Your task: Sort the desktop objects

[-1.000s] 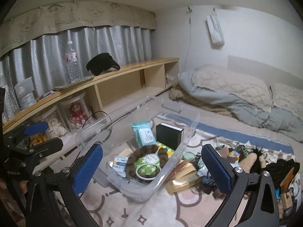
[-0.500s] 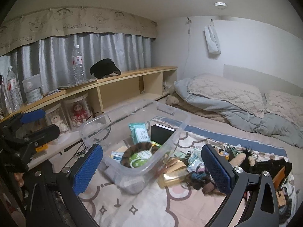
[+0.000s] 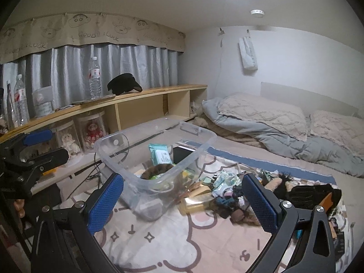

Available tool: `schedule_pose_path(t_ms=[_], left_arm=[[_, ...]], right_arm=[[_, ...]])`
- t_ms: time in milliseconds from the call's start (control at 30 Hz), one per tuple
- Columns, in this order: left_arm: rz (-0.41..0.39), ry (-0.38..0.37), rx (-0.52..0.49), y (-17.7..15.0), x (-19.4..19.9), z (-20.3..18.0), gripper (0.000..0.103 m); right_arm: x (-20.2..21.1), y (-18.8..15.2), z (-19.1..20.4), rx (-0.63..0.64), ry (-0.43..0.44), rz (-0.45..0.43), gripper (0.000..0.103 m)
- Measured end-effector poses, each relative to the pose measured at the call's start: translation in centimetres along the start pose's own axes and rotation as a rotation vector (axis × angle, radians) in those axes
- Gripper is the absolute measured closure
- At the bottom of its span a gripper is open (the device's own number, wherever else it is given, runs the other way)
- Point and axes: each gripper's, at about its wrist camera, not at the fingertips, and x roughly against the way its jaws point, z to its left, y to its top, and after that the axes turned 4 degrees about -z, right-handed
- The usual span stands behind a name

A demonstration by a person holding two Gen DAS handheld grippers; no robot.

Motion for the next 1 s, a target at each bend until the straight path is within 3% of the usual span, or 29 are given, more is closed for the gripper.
schedule_pose_path(t_ms=[500,1000], left_arm=[[0.059,0.03,0.034,-3.3,-0.1,-0.3,0.0],[0.061,0.035,0.033,-3.6,0.0,-0.3,0.0]], right_arm=[[1.1,-2.6,-0.8,0.007,-0.002,0.005,0.0],[1.2,-2.7,-0.8,0.023,0.003,0.009,0.0]])
